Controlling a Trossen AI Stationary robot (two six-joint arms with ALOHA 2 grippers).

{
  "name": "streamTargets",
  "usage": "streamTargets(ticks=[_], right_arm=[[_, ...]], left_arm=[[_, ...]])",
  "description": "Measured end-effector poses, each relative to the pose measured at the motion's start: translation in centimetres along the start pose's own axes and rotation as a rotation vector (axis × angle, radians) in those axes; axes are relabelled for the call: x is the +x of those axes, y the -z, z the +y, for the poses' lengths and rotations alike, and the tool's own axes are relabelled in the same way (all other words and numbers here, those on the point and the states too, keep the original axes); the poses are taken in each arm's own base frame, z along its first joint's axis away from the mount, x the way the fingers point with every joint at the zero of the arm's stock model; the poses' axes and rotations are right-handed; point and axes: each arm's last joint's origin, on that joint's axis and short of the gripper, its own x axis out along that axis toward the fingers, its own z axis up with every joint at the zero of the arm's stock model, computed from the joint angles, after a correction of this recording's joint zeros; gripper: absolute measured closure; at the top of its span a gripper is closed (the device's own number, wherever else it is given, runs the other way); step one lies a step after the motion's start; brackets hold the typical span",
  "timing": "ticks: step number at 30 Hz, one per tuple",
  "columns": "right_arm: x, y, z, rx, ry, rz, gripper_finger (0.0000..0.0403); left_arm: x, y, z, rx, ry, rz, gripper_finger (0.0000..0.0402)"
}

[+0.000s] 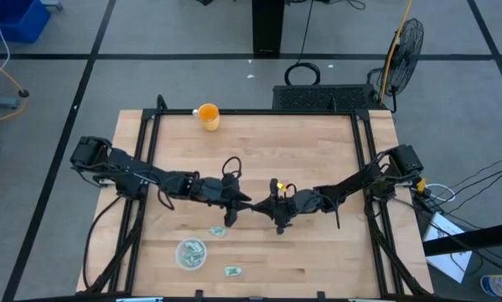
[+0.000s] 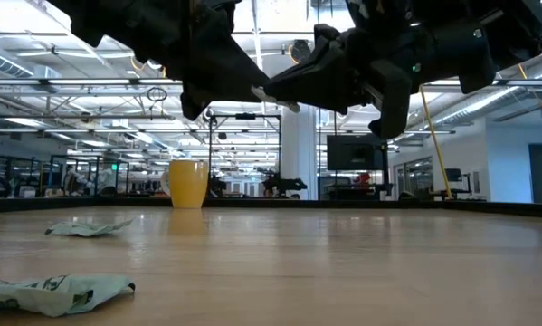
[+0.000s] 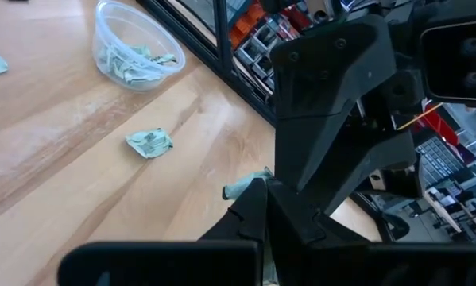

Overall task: Pick and place Stevia / Truvia into bins
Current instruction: Put the stevia packet into the transparent container

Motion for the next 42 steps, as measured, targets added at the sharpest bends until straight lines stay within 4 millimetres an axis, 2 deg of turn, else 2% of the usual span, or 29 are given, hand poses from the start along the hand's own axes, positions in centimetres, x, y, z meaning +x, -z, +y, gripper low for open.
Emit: streamTargets(ticks=[10,35,38,42], right_arm=[[-0.15,-0.41,0.45,-0.004,-0.005,-0.002,0.0403],[-0.16,-0.64,0.29,-0.003,0.009,-0.030,0.0403],[-0.17,-0.75,0.21,0.000,0.017,-0.041,0.0403],[-0.18,-0.90,0.10,0.011,0.025,-0.058,0.0393]], left_arm=[[0.02,0.26,-0.17,0.067,0.089,0.056,0.0286],[0.08,-0.12,0.40,0.125,0.046,0.025,0.0287],[0.08,-0.14,0.39,0.142,0.052,0.025,0.0301],[0.07,-0.16,0.39,0.153,0.051,0.023,0.0340]])
